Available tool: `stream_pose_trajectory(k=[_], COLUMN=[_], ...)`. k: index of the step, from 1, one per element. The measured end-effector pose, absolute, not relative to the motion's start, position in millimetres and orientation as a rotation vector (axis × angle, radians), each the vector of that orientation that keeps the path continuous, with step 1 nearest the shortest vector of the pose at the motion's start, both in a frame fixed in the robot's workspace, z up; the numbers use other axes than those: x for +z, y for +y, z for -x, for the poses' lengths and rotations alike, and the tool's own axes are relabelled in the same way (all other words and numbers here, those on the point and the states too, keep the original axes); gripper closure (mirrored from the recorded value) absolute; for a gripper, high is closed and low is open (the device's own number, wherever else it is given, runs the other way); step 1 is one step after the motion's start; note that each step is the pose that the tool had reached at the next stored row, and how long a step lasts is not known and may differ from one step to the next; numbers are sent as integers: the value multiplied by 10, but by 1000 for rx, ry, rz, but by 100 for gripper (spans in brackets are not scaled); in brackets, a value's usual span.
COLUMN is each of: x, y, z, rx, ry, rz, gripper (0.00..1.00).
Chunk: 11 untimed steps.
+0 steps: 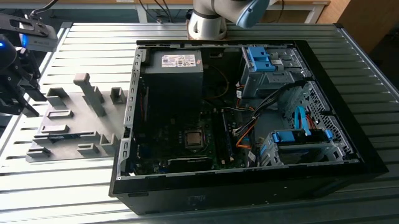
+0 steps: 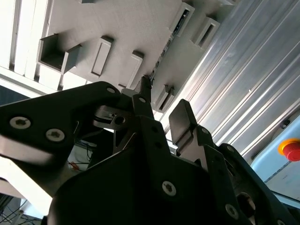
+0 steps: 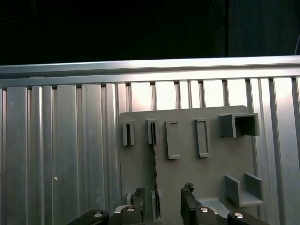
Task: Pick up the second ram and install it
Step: 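Pick up the second ram and move it above second insertion slot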
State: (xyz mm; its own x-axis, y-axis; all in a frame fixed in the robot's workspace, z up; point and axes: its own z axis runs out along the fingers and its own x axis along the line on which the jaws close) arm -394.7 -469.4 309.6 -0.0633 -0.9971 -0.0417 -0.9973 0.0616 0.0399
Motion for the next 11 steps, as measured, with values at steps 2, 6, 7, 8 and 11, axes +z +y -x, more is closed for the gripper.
stream_pose_trajectory(k=[2, 6, 7, 8, 11], x=[3094, 3090, 3086, 3081, 3062], y=[-4694, -4694, -4695, -4695, -4699], z=[3947, 3948, 3948, 3948, 3948], rx=[90, 90, 90, 90, 91], ry=[2286, 2286, 2286, 2285, 2284], rz=[2148, 2148, 2148, 2149, 2150], gripper=[57, 57, 57, 57, 57])
